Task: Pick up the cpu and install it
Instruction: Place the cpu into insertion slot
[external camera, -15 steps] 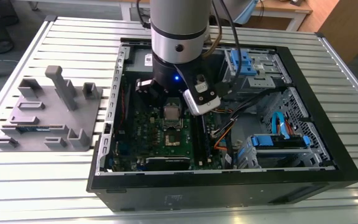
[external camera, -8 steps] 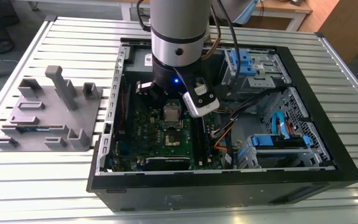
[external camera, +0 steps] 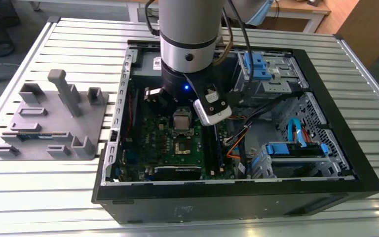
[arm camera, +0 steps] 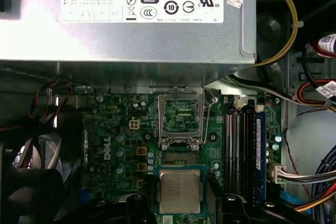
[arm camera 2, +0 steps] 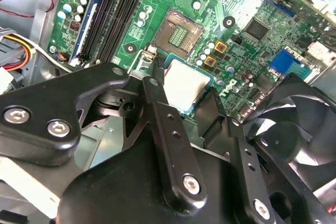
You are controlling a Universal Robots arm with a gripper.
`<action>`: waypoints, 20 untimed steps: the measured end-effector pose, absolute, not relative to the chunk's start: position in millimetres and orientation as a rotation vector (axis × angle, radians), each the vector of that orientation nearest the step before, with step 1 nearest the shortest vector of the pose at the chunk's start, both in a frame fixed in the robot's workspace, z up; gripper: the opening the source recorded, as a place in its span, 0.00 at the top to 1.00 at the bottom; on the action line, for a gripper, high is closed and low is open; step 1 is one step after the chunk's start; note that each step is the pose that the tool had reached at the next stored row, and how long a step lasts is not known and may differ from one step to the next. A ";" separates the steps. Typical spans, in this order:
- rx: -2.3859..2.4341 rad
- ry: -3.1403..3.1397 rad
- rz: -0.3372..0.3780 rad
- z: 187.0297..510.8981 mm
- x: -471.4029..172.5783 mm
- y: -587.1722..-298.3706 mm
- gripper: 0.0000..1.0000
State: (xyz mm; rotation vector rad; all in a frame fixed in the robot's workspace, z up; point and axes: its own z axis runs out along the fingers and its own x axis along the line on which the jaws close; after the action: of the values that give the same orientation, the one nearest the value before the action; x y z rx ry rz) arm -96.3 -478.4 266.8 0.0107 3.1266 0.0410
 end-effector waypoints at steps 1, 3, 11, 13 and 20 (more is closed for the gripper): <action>0.011 3.127 0.041 266.2 -96.4 -478.4 0.53; 0.011 3.127 0.040 265.9 -96.4 -478.4 0.53; 0.011 3.127 0.041 260.0 -96.4 -480.3 0.53; 0.011 3.127 0.041 258.2 -96.4 -481.1 0.53; 0.011 3.127 0.041 252.3 -96.4 -484.7 0.53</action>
State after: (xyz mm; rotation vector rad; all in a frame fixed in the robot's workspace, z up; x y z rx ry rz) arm -96.4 -484.7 252.3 0.0107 3.1266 0.0410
